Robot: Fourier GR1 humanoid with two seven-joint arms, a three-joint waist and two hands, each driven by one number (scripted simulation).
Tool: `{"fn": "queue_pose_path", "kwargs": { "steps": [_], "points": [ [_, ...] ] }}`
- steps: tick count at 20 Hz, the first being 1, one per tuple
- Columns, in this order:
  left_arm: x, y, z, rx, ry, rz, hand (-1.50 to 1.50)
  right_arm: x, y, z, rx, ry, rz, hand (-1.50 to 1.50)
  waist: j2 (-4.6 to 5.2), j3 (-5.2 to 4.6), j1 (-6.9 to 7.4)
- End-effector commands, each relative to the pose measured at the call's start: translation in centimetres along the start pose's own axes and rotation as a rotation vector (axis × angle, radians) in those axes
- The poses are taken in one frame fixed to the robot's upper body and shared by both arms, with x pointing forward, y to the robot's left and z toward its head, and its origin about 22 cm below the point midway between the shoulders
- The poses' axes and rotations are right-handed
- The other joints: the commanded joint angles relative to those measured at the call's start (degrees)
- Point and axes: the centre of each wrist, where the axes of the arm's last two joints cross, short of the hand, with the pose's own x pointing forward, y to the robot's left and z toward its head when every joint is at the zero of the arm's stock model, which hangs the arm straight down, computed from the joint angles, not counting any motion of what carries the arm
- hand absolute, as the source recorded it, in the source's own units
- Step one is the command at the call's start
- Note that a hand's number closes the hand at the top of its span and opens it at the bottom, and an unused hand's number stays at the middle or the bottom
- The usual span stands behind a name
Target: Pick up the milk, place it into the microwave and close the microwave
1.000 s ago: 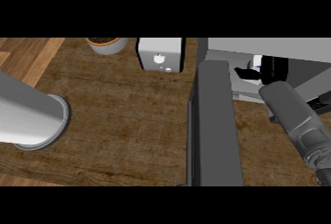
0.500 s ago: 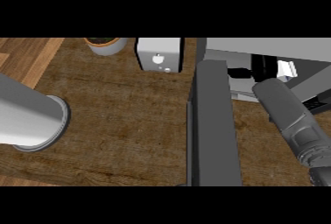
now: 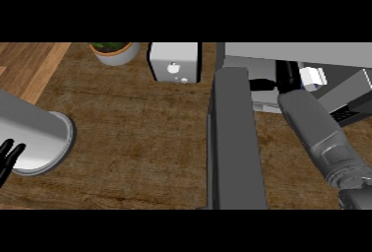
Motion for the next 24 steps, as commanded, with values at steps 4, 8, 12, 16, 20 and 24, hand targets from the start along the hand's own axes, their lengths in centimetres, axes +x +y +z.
{"fn": "queue_pose_path", "kwargs": {
  "steps": [4,8,12,16,20,24],
  "points": [
    [-0.3,-1.1,-1.3,-0.059,-0.01,0.042,-1.5,-1.1,0.3,1.5,0.039,0.008,-0.234,-1.5,-0.97,-0.07,-2.14],
    [-1.4,-2.4,-2.3,-0.099,-0.001,0.044,-1.5,-1.8,1.3,3.1,0.05,0.046,-0.353,-1.5,-1.02,-0.12,-2.66],
    [-0.9,-4.4,-2.9,-0.126,0.006,0.074,1.5,-4.1,1.3,6.1,0.085,0.104,-0.477,-1.5,-1.96,-0.17,-4.14],
    [-1.7,-6.1,-2.8,-0.152,0.036,0.089,1.5,-4.3,2.7,8.0,0.132,0.096,-0.605,-1.5,-2.58,-0.26,-5.09],
    [-0.4,-6.9,-3.9,-0.198,0.035,0.123,1.5,-6.0,2.5,10.8,0.135,0.115,-0.686,-1.5,-2.58,-0.23,-5.17],
    [-2.4,-8.0,-5.7,-0.203,0.075,0.11,1.5,-6.6,4.5,15.6,0.143,0.119,-0.691,-1.5,-3.04,-0.34,-6.56]
  ]
}}
